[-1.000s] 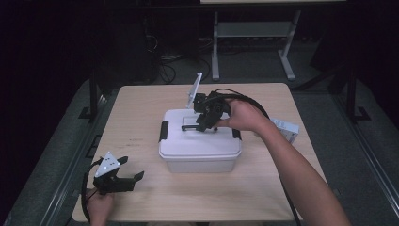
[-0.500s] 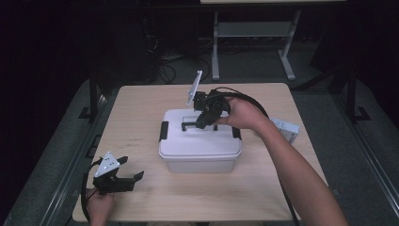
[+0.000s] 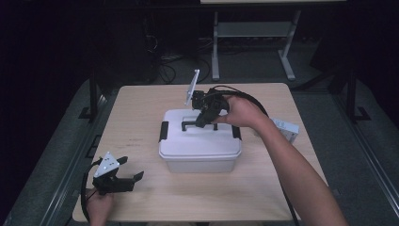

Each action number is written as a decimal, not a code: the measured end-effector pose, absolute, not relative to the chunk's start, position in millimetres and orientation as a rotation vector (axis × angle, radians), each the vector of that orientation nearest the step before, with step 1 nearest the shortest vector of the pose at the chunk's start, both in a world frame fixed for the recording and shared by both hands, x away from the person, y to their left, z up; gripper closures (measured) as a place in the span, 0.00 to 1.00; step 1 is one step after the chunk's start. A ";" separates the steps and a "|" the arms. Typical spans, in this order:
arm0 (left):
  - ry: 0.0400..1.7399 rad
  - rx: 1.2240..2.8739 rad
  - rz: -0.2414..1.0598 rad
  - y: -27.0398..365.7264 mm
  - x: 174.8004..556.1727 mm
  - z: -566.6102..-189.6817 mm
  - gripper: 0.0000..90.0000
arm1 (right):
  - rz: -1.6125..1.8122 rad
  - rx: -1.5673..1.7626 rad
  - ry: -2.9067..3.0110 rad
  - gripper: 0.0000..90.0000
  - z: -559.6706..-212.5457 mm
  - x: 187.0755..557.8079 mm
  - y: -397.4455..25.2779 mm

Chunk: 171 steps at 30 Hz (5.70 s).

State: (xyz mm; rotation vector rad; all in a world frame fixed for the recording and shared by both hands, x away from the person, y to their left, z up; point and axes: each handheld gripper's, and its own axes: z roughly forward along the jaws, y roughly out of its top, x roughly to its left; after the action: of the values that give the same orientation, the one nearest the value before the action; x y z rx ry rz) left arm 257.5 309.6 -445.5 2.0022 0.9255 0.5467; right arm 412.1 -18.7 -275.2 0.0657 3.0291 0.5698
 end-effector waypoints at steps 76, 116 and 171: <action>0.929 2.002 0.543 310.4 257.4 -445.6 0.15 | 0.513 0.022 3.021 0.94 -258.7 408.6 -15.1; 0.931 1.994 0.542 309.6 256.9 -446.1 0.15 | 0.587 0.201 2.961 0.94 -227.9 368.8 -116.8; 0.938 1.994 0.534 307.9 256.1 -447.6 0.15 | 0.648 0.542 2.909 0.93 -265.3 314.3 -272.0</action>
State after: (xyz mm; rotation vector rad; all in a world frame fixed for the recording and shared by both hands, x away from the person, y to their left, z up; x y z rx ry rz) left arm 256.1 307.9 -447.6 1.9941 0.9379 0.5341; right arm 314.3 -272.0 -265.3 0.5421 2.9091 0.6477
